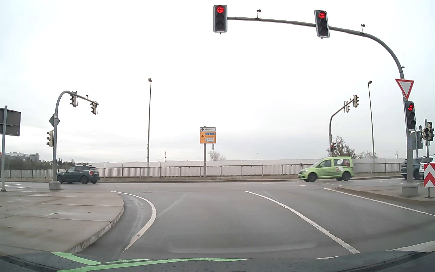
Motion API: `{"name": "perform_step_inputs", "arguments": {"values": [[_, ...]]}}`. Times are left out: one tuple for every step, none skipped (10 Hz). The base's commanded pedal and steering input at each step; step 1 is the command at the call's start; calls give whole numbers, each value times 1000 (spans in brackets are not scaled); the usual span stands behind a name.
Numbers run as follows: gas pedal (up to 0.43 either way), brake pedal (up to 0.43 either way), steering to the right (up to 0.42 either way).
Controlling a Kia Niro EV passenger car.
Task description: Follow the waypoints while adhering to traffic rules and regulations
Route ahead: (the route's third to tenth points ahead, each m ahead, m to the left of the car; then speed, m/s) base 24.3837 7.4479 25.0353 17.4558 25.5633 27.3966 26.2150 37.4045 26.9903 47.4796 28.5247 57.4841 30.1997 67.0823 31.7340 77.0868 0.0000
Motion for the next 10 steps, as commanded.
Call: {"name": "perform_step_inputs", "arguments": {"values": [[0, 390, -14], [0, 390, -13], [0, 390, -14], [0, 396, -14], [0, 396, -14], [0, 390, -14], [0, 390, -14], [0, 390, -14], [0, 396, -14], [0, 390, -14]]}}
